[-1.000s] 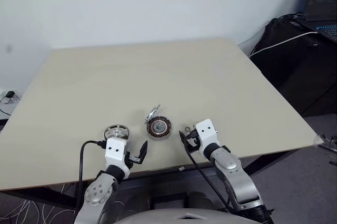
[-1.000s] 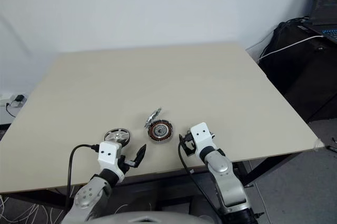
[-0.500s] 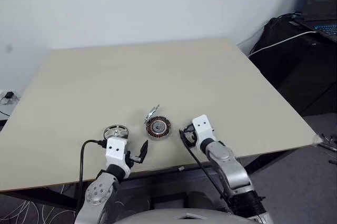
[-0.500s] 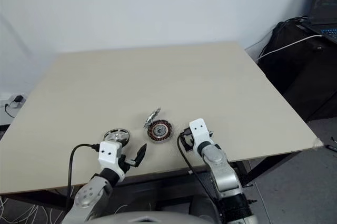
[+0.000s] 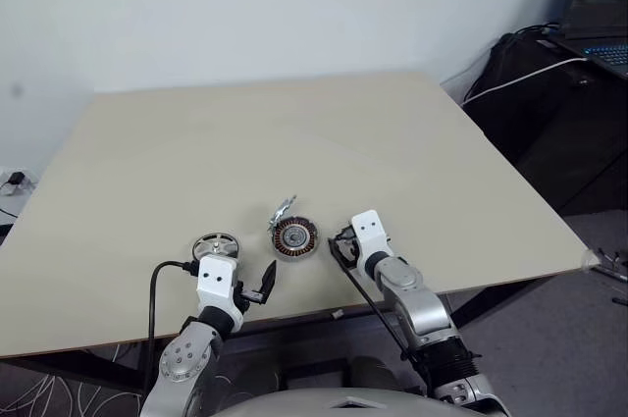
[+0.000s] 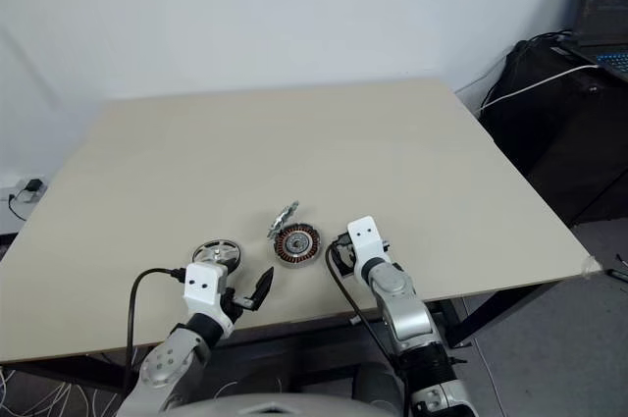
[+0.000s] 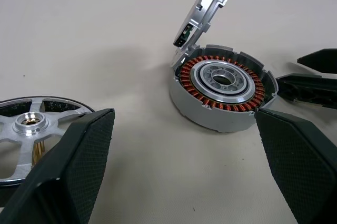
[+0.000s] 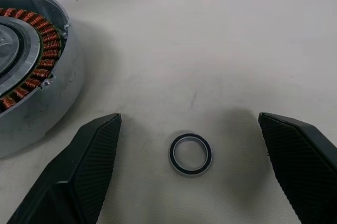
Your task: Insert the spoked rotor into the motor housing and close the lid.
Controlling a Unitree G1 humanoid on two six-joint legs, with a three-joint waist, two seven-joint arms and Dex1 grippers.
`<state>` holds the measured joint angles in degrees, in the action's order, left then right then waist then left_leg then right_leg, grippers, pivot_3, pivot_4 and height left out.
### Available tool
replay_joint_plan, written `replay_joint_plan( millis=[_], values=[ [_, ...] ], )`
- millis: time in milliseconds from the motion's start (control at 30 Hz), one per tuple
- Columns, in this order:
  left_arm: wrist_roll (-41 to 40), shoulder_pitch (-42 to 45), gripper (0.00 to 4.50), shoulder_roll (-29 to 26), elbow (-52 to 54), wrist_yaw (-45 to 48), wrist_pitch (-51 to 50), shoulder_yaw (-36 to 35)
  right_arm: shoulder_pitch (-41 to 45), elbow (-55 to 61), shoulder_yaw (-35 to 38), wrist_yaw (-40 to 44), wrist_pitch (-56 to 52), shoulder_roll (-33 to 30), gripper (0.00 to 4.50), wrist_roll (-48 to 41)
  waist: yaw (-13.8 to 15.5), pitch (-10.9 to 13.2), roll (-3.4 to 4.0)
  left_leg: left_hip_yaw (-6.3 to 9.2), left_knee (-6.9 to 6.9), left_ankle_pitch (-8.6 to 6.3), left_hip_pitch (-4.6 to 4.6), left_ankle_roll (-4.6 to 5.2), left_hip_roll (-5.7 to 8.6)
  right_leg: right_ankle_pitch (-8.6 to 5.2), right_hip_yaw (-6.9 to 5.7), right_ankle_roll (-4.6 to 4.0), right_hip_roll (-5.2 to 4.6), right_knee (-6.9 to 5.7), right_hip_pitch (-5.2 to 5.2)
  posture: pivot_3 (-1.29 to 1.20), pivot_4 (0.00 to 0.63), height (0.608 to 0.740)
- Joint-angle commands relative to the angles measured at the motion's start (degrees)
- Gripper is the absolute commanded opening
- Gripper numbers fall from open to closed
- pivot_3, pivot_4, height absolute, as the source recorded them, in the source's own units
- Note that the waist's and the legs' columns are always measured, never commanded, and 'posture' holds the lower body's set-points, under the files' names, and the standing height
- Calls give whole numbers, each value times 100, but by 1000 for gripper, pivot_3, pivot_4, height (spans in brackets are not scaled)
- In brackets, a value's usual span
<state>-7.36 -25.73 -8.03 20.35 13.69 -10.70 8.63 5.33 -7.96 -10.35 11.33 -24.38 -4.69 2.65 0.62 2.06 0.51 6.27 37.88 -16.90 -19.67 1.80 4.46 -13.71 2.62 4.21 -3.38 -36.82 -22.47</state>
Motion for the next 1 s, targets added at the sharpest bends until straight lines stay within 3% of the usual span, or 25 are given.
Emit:
replay_joint_plan(
  millis=[33, 200, 933, 1000],
  values=[
    [25, 41, 4500, 21, 132, -29, 124, 2, -46, -45, 84, -27, -1, -25, 3626, -18, 5, -4, 5, 0, 0, 0, 0, 0, 0, 0, 0, 0, 0, 0, 0, 0, 0, 740],
    [32, 41, 4500, 6, 150, -26, 111, -3, -147, 60, 89, -39, -74, -21, 2012, -67, 34, -19, 18, 0, 4, 0, 0, 1, 3, 0, -1, 1, -4, 1, 5, 0, 0, 740],
    [35, 52, 4500, -14, 183, -54, 102, -33, -360, 403, 171, -13, -344, -25, 2012, -261, 35, -21, 16, 3, 2, -1, -2, 1, 4, -2, -2, 1, -6, 3, 4, 0, 0, 740],
    [33, 56, 4500, -23, 181, -48, 102, -39, -377, 433, 183, -18, -360, -11, 1494, -290, 32, -22, 16, 3, 2, -1, -2, 1, 4, -2, -2, 1, -6, 3, 4, 0, 0, 740]
  ],
)
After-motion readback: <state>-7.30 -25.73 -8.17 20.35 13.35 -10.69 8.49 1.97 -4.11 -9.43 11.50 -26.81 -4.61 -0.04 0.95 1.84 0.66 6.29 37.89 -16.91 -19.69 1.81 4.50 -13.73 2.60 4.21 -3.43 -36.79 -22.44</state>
